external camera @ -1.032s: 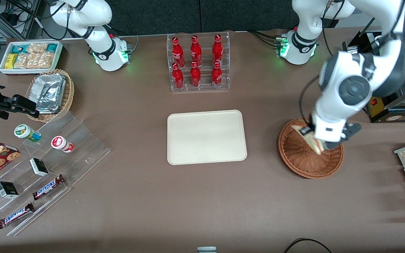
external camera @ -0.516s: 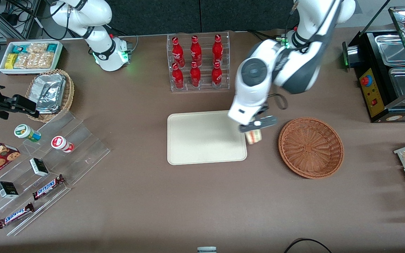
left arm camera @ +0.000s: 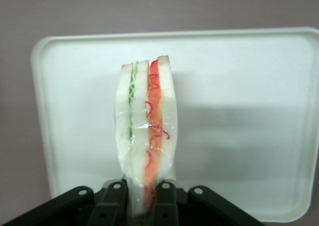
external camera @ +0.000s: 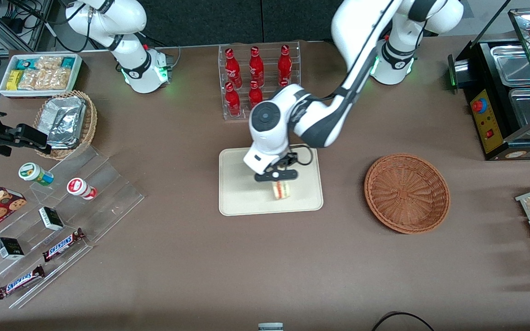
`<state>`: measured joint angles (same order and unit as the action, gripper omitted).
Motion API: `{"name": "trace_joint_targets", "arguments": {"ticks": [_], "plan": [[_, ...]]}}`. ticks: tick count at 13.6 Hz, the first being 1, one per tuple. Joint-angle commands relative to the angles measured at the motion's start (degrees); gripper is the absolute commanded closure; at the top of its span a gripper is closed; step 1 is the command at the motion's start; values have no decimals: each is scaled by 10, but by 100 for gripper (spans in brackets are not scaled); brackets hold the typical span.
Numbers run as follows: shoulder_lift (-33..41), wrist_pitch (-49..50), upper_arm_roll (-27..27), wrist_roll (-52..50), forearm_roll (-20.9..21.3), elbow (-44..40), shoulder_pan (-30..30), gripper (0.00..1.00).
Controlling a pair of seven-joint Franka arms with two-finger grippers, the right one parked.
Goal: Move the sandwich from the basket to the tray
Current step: 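Lower the sandwich onto the white tray and open the left gripper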
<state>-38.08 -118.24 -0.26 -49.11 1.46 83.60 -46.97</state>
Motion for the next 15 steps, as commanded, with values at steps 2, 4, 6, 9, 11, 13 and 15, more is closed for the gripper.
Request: {"name": "trace_joint_targets", "arguments": {"ticks": [2,4,6,9,11,13,15], "plan": [[-30,-58,10,4,-6,-13,-25,100],[-32,-69,10,6,-5,-3,-25,100],[-32,-71,10,15,-3,14,-26,100],[-30,-79,10,21,-2,39,-30,100],[-31,-80,10,23,-2,39,-33,100],[-31,-75,10,22,-1,37,-44,1],[-20,-67,12,17,-4,31,-38,0]]}}
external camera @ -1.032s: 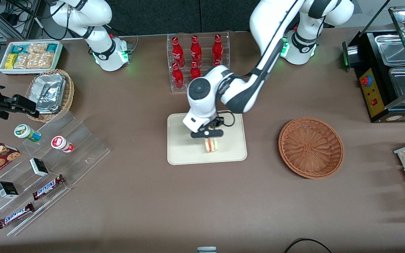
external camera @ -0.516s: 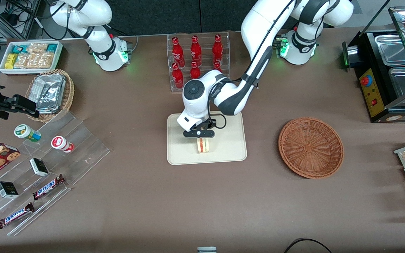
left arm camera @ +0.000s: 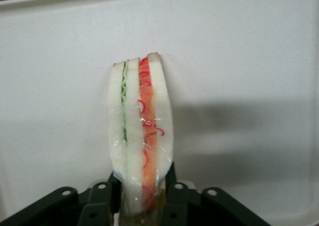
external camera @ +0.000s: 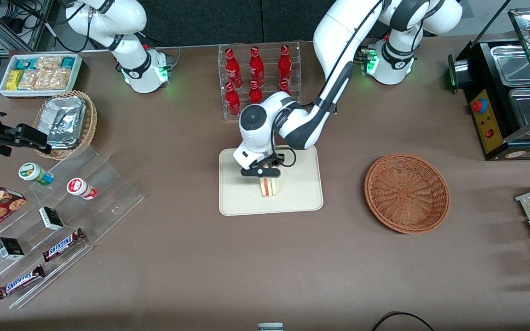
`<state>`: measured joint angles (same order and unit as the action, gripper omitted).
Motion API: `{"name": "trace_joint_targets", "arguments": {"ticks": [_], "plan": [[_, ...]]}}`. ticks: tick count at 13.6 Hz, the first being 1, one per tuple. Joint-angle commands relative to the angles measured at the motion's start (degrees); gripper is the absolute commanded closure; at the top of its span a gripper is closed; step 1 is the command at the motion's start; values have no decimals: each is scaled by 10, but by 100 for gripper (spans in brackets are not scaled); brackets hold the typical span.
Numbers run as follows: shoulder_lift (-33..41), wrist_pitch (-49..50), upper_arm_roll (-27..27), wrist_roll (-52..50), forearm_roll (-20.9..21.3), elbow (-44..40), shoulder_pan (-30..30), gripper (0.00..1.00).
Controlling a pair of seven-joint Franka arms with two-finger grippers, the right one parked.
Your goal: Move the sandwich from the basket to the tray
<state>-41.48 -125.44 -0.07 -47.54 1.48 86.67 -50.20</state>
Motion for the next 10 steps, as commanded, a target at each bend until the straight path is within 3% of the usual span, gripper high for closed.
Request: {"name": "trace_joint_targets", "arguments": {"ticks": [1,6,10], "plan": [[28,25,13,-1,-5,-4,-6,0],[134,147,20,-3,-20,-10,40,0],[216,233,24,-1,-29,-19,116,0]]}}
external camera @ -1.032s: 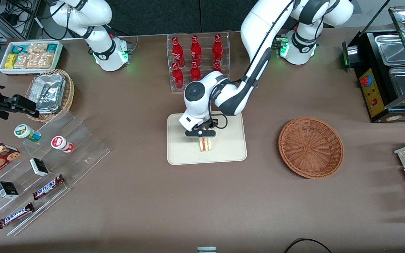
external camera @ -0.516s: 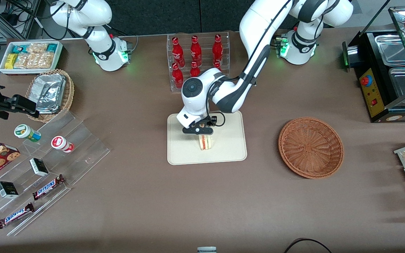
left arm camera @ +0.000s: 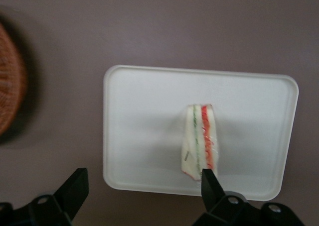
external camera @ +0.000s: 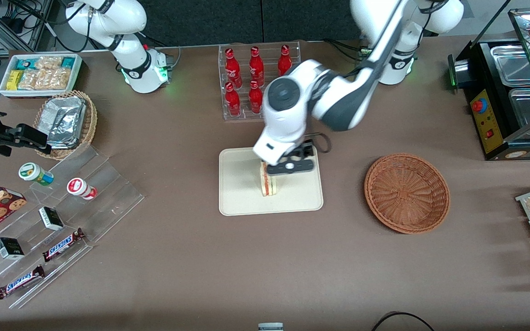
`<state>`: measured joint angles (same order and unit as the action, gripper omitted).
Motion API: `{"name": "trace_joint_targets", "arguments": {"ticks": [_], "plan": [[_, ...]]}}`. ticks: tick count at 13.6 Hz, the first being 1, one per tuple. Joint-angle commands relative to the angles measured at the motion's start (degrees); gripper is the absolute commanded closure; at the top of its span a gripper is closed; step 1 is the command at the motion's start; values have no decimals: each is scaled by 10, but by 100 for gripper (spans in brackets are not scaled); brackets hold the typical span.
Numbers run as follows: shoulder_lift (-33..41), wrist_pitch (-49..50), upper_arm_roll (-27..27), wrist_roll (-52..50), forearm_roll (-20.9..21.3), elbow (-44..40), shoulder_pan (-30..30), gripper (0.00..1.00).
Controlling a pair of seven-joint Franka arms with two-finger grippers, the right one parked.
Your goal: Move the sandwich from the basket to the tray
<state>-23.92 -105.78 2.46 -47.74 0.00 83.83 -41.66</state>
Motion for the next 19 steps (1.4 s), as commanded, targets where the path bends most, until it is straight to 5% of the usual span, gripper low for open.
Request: {"name": "trace_joint_targets", "arguments": {"ticks": [1,12,19], "plan": [[63,64,-2,10,-19,10,53,0],[214,282,11,389,-10,17,300,0],[280,302,-5,444,-7,73,351,0]]}}
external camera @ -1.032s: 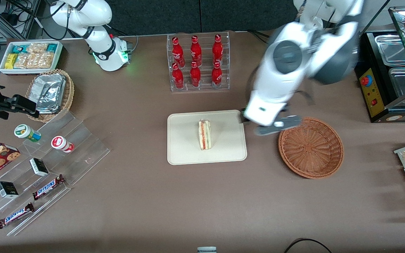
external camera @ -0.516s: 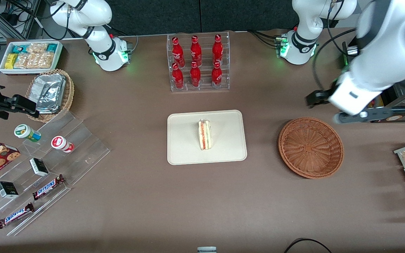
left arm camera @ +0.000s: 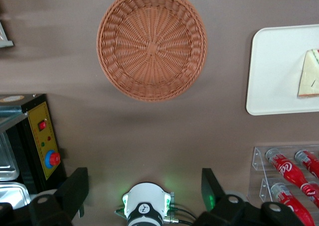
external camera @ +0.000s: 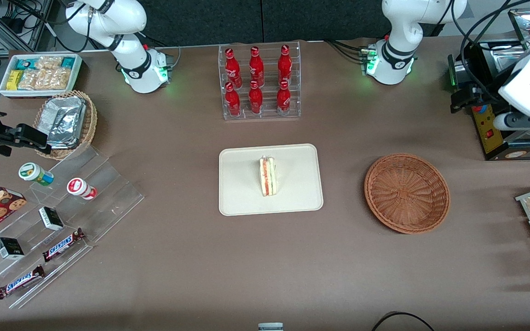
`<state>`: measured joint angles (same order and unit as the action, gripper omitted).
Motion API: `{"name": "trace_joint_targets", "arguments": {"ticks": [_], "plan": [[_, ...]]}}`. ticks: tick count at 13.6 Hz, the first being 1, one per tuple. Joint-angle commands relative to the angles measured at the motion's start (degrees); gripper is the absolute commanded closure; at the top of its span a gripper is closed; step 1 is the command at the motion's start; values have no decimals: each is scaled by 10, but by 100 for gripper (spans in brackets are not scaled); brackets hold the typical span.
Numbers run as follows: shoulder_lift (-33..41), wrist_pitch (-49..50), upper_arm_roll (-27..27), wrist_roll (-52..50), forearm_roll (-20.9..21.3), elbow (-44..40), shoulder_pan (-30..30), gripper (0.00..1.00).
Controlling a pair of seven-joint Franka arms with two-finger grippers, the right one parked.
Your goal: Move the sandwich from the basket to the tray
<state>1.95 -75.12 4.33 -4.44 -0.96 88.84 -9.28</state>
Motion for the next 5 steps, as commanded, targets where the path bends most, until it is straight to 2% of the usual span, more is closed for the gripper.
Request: {"name": "trace_joint_targets", "arguments": {"ticks": [1,5], "plan": [[14,-4,-49,12,3,13,52,0],[-16,0,-60,9,3,-24,60,0]]}}
